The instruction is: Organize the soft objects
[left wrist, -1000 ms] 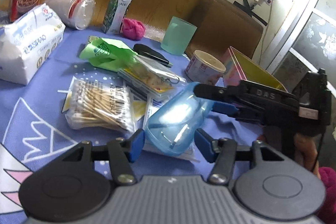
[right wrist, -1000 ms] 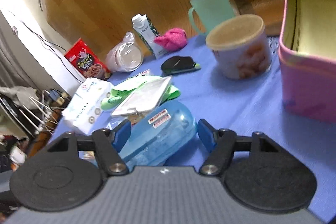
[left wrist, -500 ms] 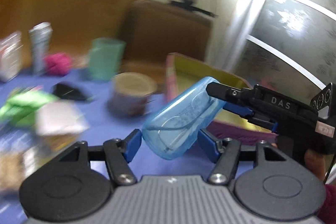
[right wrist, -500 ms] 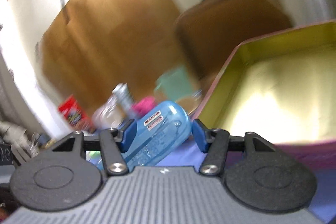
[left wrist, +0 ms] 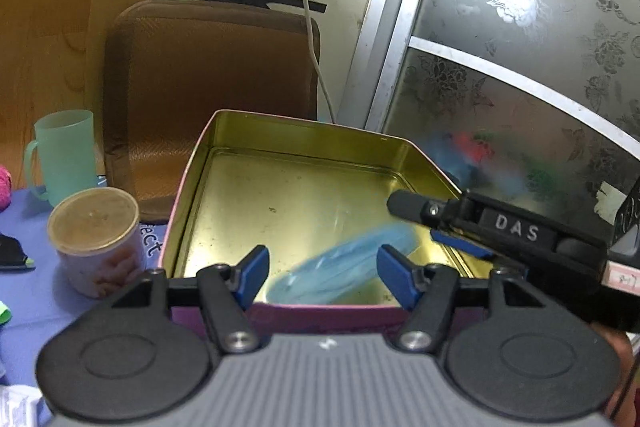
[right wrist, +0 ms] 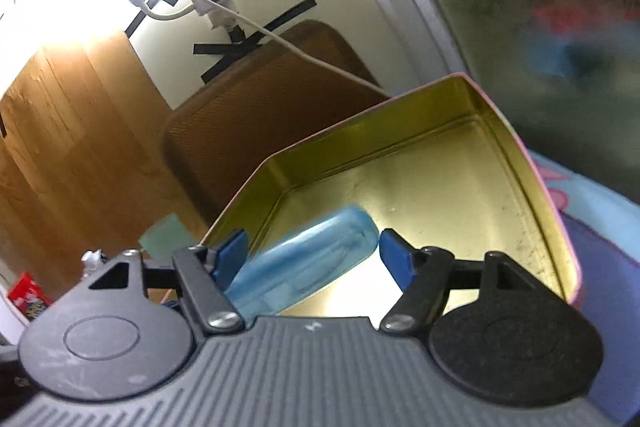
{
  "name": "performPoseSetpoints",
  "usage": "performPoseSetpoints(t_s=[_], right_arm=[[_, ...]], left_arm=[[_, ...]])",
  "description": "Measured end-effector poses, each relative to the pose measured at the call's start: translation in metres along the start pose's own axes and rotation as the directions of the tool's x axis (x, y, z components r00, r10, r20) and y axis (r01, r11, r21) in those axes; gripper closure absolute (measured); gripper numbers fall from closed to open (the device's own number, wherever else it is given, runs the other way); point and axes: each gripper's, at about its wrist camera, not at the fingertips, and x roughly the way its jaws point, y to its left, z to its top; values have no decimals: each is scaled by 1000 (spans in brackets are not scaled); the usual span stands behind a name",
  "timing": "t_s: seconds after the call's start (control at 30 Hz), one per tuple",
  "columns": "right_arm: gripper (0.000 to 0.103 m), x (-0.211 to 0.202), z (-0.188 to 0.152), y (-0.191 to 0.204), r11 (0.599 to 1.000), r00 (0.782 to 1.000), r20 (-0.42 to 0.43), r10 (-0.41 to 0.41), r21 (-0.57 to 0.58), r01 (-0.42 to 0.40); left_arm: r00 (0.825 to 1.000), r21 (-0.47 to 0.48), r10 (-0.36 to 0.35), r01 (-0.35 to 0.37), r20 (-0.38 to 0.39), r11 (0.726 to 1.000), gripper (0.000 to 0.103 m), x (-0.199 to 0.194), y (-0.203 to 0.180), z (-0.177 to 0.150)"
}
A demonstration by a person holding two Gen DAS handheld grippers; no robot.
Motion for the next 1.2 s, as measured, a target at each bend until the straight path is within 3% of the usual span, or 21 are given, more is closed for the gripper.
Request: performPoseSetpoints(t_s=[0.13,0.27,0.37,0.47,0.53,0.6,0.63,0.77,0.83,0.87,0.93,0.97,1.07,1.2], right_arm=[[28,-15,-2,20,998,995,97,5,-68,1],[28,-24,-8,53,981,987,101,126,-158,-109],[28,-16,-25,91,942,972,-22,234,-241,-232],[28,11,-51,133,900,928,-209,307,-254,-355],[25,31,-69,163,879,900,-309,307,-269,-392],[15,51,-87,195,850,877,-369,309,-307,-429],[10,56,-96,209,834,869,-387,307,-331,-442],[9,89,-122,258,787,859,-450,243,-426,-446],[10,108,-126,269,790,864,-474,171,-458,-407],[24,110,-129,270,795,856,-491,162,-448,-408],[29,110,-127,261,810,827,-531,184,-394,-434],[29,104,-125,258,814,827,-528,194,-383,-436],[29,75,-120,242,779,833,-508,218,-423,-462],[29,32,-120,202,721,851,-475,224,-507,-472]], left_arm=[[1000,-21,-10,11,24,1000,41,-31,19,-7],[997,-65,-1,6,73,998,38,-91,59,-37],[992,-121,78,-65,101,991,38,-136,96,-65],[974,-190,199,-176,110,966,38,-174,128,-90],[954,-243,282,-250,103,937,38,-197,146,-107],[938,-287,331,-292,99,912,38,-216,160,-118],[933,-307,346,-302,99,903,37,-224,165,-122],[920,-344,378,-325,100,881,34,-242,178,-131],[922,-352,374,-318,103,880,34,-245,179,-132],[924,-353,368,-311,106,883,34,-247,180,-132],[928,-345,357,-301,111,889,34,-246,177,-132],[931,-339,346,-291,113,895,34,-244,175,-130],[948,-312,301,-256,105,915,34,-228,165,-122],[980,-263,187,-163,70,951,29,-205,145,-111]])
